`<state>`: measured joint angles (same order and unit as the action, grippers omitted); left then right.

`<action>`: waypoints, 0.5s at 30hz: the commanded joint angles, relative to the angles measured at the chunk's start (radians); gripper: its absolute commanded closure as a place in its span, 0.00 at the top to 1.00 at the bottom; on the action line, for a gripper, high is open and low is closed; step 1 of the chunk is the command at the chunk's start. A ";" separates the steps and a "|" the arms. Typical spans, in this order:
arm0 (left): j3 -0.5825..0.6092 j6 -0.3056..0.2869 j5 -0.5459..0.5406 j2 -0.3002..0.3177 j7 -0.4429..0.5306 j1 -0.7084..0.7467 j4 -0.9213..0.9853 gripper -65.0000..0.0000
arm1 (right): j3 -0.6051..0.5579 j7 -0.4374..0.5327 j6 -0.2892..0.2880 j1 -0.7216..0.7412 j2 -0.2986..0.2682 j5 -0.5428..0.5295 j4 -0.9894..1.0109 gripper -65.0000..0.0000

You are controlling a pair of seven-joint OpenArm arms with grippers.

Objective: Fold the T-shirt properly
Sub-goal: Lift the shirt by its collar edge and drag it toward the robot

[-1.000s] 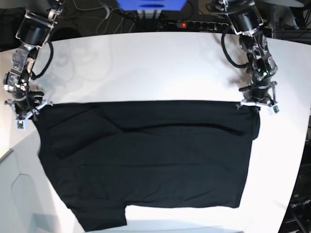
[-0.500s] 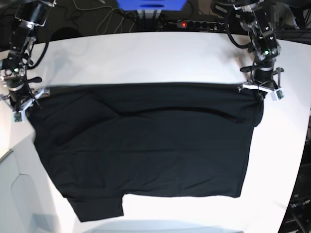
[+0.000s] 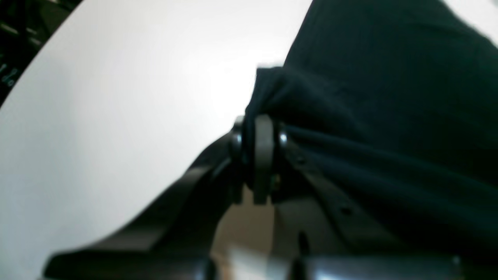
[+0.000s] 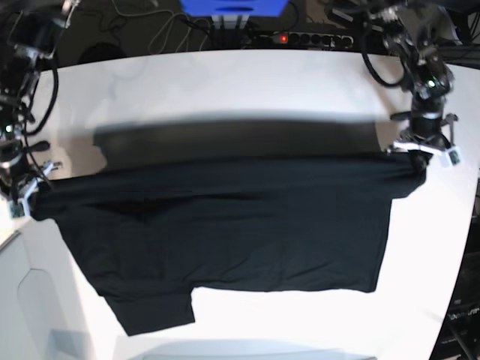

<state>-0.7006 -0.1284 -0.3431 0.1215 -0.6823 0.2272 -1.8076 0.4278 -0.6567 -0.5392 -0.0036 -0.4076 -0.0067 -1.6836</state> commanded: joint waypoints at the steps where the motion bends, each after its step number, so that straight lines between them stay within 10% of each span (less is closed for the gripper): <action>1: -0.023 0.016 0.016 0.017 -0.001 -0.024 -0.021 0.00 | 0.004 -0.010 -0.019 0.041 -0.037 0.007 -0.010 0.00; 15: -0.060 0.016 0.016 -0.016 -0.119 0.056 -0.033 0.00 | 0.013 -0.100 -0.035 -0.111 -0.018 0.006 -0.006 0.00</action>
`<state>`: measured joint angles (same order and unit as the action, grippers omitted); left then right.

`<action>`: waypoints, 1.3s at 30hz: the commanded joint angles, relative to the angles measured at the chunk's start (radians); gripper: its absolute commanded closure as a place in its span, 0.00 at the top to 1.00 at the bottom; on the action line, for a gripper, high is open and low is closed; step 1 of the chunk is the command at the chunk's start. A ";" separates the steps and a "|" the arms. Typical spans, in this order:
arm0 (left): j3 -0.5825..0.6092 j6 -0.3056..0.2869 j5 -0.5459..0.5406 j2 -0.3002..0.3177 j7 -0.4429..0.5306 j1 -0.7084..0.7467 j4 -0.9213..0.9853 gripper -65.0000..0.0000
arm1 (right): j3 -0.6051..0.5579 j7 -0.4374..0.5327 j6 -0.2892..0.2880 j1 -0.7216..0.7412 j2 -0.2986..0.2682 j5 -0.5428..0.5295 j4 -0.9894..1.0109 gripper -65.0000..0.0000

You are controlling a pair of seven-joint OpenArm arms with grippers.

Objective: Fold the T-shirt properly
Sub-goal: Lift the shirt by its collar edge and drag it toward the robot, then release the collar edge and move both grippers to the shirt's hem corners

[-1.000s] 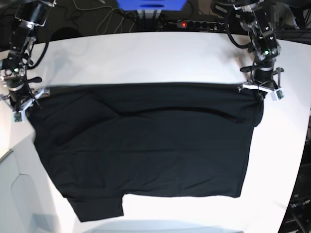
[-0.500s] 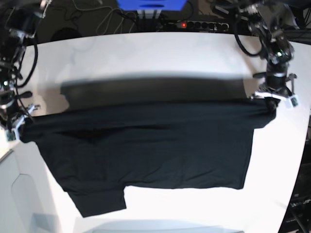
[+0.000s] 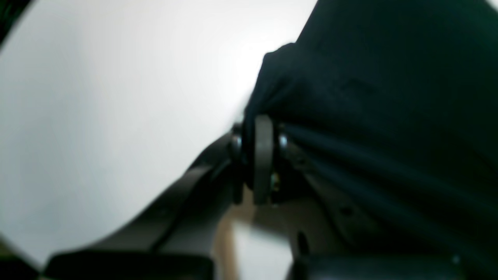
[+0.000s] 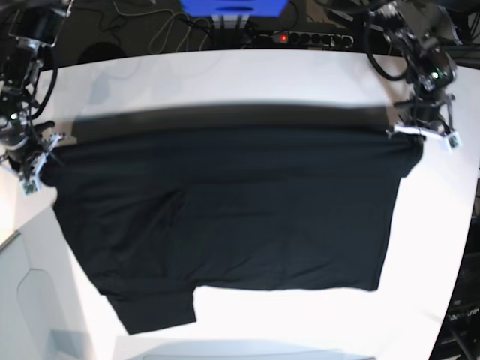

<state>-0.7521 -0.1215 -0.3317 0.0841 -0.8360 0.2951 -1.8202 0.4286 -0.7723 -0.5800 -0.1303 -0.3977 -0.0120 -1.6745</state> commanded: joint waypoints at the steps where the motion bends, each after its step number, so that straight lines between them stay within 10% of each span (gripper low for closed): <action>1: -0.008 0.009 0.004 0.019 0.034 0.011 -0.022 0.00 | 0.013 0.015 0.005 -0.007 -0.025 0.011 -0.016 0.00; 16: -0.008 0.009 0.004 0.019 0.037 0.180 -0.020 0.00 | 0.062 0.165 0.005 -0.309 0.039 0.011 -0.020 0.00; 25: -0.008 0.009 0.004 0.018 0.036 0.217 -0.022 0.00 | 0.184 0.233 0.005 -0.361 0.162 0.011 -0.020 0.00; 39: -0.010 0.009 0.004 0.018 0.025 0.252 -0.019 0.00 | 0.197 0.222 0.005 -0.386 0.185 0.011 -0.102 0.00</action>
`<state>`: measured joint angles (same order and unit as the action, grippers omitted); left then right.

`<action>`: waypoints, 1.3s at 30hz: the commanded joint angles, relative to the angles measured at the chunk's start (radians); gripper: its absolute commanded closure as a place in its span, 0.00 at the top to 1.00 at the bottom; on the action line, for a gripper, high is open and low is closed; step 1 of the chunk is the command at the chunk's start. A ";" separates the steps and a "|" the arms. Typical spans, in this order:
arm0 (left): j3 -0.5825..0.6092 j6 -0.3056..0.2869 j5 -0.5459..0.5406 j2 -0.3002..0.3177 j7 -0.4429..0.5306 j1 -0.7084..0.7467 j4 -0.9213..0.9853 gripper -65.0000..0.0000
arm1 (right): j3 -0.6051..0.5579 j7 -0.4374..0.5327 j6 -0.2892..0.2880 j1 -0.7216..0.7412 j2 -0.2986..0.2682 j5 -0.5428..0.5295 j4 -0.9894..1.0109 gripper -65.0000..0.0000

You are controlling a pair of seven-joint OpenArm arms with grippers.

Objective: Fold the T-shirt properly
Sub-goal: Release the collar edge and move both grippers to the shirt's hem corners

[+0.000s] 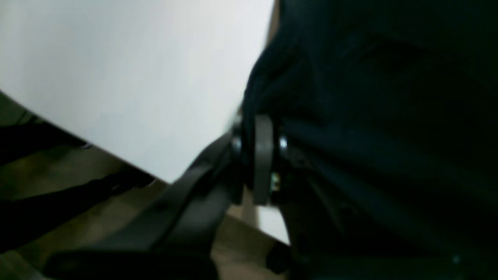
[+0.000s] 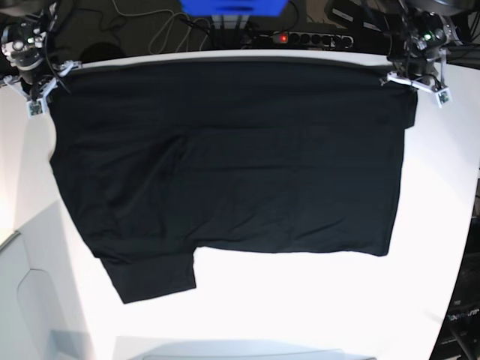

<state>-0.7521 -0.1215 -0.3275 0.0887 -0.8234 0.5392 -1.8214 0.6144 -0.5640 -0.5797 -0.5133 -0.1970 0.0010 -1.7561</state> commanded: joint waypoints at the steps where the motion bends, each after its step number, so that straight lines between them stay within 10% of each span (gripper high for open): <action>1: -0.010 0.009 0.000 0.013 0.013 0.009 -0.019 0.01 | 0.011 0.014 0.005 -0.003 -0.015 -0.002 -0.020 0.01; 5: -0.010 0.009 -0.002 0.013 0.013 0.015 -0.022 0.06 | 0.011 0.014 0.005 -0.003 -0.015 -0.002 -0.021 0.22; 9: -0.047 0.009 -0.002 -0.007 0.013 0.037 -0.067 0.39 | 0.011 0.019 0.005 -0.002 -0.017 -0.002 -0.023 0.52; 14: -0.159 0.009 -0.002 -0.059 0.023 -0.006 -0.142 0.67 | 0.052 0.017 0.005 0.031 0.001 -0.006 -0.103 0.61; 25: -0.162 0.009 0.008 -0.062 0.014 -0.325 -0.143 0.67 | -0.047 0.012 0.007 0.425 0.003 0.000 0.002 0.62; 34: 0.029 0.018 0.009 0.027 0.025 -0.592 0.113 0.67 | -0.268 0.046 0.013 0.947 -0.100 0.000 0.660 0.62; 39: 0.115 0.018 0.009 0.115 0.089 -0.729 0.358 0.67 | -0.342 0.229 0.083 1.131 -0.140 0.000 1.065 0.62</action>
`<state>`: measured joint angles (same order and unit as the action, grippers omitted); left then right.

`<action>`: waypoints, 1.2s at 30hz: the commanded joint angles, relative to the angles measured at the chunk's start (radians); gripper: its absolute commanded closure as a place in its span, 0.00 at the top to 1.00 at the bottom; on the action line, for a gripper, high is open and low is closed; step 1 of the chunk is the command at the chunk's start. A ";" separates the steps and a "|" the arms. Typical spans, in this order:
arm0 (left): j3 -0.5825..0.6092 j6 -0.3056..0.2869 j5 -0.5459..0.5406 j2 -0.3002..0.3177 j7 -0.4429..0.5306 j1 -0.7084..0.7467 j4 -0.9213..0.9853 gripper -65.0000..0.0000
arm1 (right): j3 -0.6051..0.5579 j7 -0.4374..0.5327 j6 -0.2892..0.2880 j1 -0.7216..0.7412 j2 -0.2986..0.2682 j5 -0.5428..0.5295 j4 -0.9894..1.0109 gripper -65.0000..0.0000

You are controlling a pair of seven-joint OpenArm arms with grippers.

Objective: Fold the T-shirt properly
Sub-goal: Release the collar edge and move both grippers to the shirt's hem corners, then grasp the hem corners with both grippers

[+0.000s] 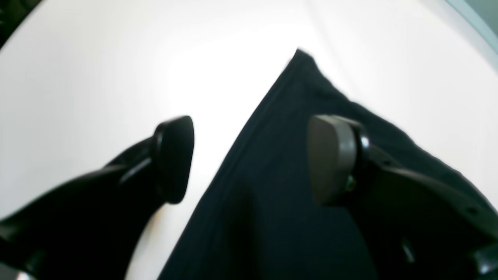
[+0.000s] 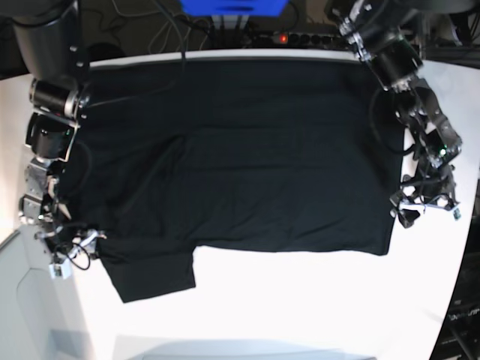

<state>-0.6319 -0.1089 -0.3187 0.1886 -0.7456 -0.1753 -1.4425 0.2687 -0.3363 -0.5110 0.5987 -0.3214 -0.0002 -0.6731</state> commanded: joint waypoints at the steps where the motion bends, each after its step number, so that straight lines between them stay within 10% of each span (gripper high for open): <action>1: 0.017 0.005 0.000 0.028 0.045 -0.031 0.026 0.67 | -0.010 0.050 0.042 0.033 -0.026 0.001 0.034 0.62; 14: 0.320 0.005 0.000 0.151 0.410 -0.298 0.645 0.67 | -0.069 0.151 0.058 -0.015 -0.006 0.001 0.123 0.60; 22: 0.553 0.004 0.000 0.154 0.656 -0.493 1.020 0.67 | -0.069 0.151 0.058 -0.043 0.017 0.001 0.123 0.29; 36: 0.594 -0.001 0.000 0.150 0.696 -0.519 1.103 0.66 | -0.069 0.147 0.058 -0.058 0.018 0.001 0.123 0.00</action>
<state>-0.0372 -0.1062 -0.3183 0.3271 -0.0704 -0.6598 -0.3286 0.2016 -0.1333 -0.4553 0.5362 -0.2966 -0.0231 -0.5499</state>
